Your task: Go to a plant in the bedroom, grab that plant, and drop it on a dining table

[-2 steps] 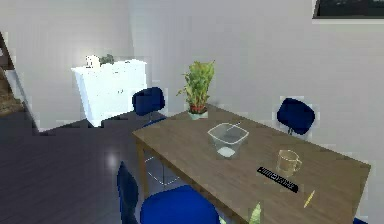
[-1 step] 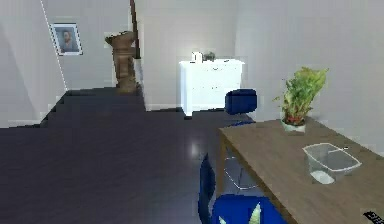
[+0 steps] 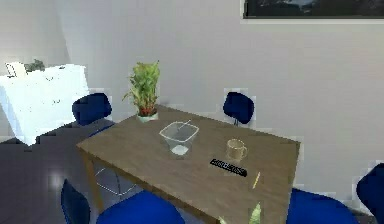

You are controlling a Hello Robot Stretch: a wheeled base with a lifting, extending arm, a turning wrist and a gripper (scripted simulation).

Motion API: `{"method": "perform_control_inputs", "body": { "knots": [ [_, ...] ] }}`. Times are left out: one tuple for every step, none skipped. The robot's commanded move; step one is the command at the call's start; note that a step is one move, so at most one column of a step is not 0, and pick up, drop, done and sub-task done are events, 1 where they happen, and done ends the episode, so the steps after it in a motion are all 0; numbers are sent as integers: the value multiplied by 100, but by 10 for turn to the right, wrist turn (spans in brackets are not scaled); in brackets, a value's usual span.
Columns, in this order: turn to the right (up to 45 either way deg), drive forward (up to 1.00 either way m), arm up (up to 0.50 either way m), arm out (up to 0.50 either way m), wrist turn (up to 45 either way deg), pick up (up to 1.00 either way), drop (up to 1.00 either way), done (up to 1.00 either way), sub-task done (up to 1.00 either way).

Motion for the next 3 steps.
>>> {"method": "perform_control_inputs", "body": {
  "knots": [
    [0,30,0,0,0,0,0,0,0],
    [330,0,0,0,0,0,0,0,0],
    [-240,0,0,0,0,0,0,0,0]
  ]
}}
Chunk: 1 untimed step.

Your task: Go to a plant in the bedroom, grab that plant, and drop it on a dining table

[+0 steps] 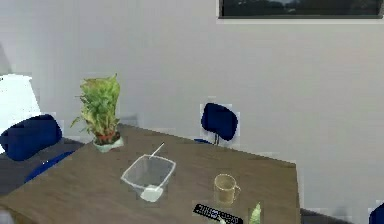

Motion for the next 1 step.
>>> {"method": "perform_control_inputs", "body": {
  "knots": [
    [210,0,0,0,0,0,0,0,0]
  ]
}}
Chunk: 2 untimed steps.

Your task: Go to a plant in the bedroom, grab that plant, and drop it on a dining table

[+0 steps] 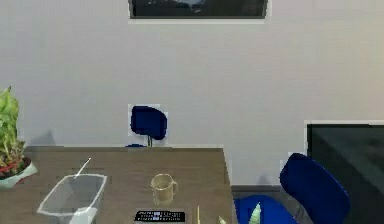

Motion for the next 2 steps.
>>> {"method": "perform_control_inputs", "body": {
  "knots": [
    [-210,0,0,0,0,0,0,0,0],
    [-30,0,0,0,0,0,0,0,0]
  ]
}}
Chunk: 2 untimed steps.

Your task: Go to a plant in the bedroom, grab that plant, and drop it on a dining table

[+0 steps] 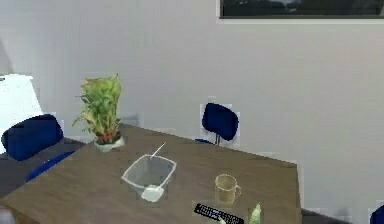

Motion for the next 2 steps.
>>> {"method": "perform_control_inputs", "body": {
  "knots": [
    [240,0,0,0,0,0,0,0,0],
    [-450,0,0,0,0,0,0,0,0]
  ]
}}
